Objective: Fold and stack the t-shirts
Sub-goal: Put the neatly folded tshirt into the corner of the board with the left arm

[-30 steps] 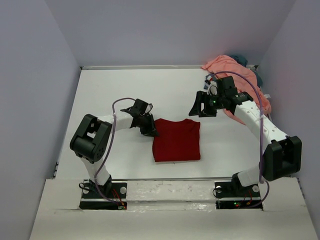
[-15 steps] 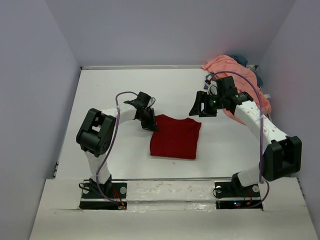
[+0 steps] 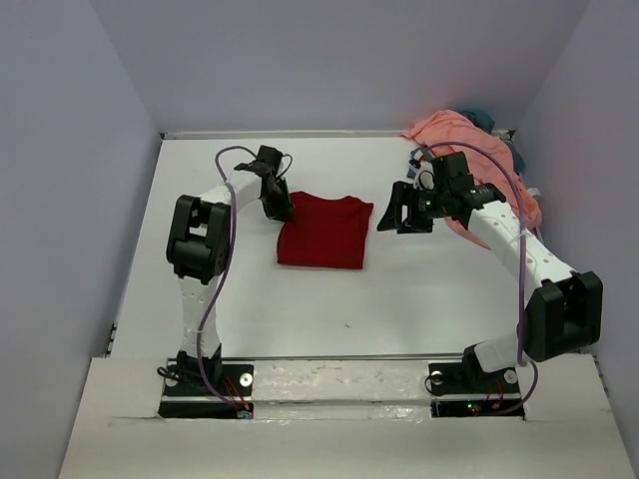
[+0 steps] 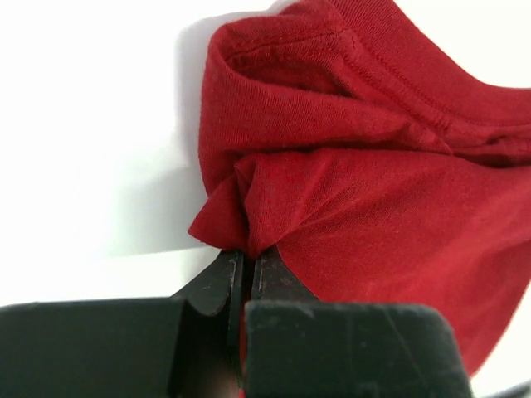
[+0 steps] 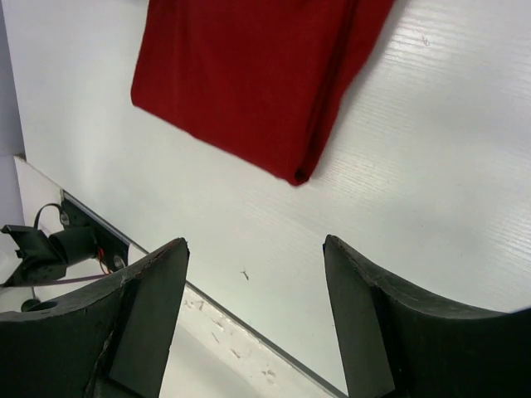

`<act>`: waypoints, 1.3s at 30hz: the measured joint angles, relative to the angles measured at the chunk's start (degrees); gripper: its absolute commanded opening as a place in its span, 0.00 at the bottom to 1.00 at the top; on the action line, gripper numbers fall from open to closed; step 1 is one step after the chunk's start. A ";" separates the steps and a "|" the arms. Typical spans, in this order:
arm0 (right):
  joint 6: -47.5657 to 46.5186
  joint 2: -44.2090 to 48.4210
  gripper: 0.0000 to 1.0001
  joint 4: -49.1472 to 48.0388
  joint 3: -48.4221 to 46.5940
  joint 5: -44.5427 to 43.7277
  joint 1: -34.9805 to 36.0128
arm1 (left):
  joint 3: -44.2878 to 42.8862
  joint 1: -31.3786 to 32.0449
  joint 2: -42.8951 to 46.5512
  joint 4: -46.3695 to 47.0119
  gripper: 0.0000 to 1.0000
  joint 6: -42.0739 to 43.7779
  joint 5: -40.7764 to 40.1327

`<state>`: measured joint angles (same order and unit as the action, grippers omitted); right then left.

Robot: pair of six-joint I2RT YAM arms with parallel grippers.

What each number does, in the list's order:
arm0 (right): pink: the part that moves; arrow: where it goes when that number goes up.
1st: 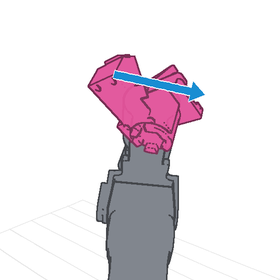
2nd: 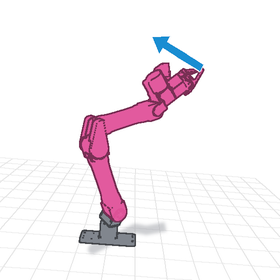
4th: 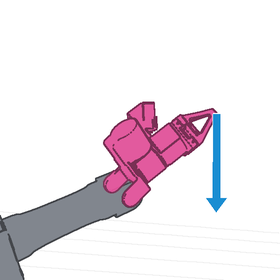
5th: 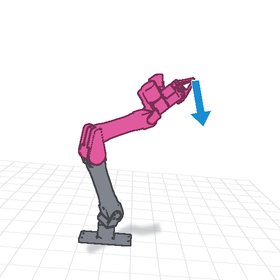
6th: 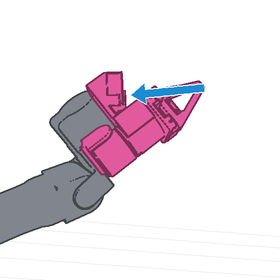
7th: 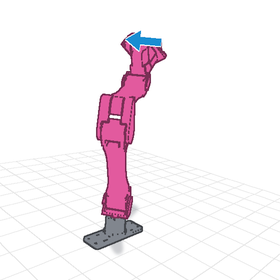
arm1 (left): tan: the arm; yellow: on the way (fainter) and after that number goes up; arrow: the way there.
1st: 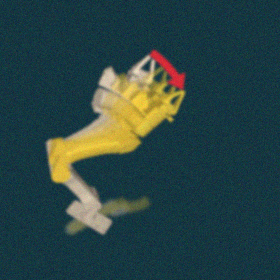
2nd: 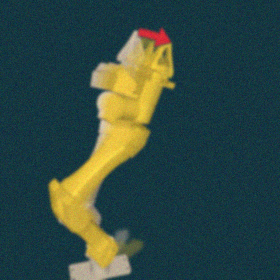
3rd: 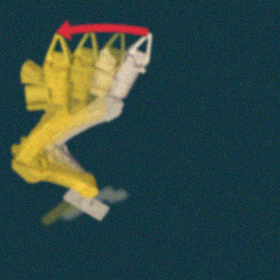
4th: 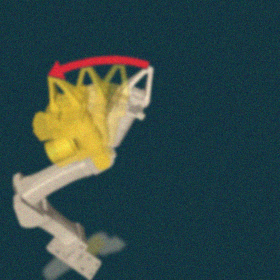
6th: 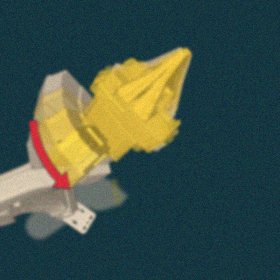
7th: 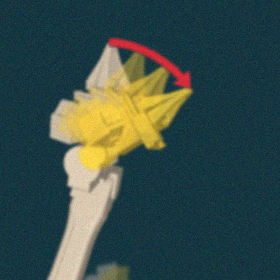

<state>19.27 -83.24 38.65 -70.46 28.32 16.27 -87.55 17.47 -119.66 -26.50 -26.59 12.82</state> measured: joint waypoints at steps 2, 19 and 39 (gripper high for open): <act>0.00 0.07 0.72 0.02 0.00 0.02 0.00 | -4.66 -1.29 -2.49 -1.51 0.00 1.46 -2.62; -0.02 1.25 0.72 2.62 0.02 0.20 0.00 | -34.88 -16.02 -19.30 -12.83 0.00 9.79 -16.04; -0.37 -3.54 0.72 13.11 -11.43 0.15 0.00 | -48.59 -24.55 -28.37 -5.92 0.05 27.41 -37.29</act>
<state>18.90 -86.78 51.77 -81.89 28.47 16.27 -136.14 -7.07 -148.03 -32.42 0.82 -24.47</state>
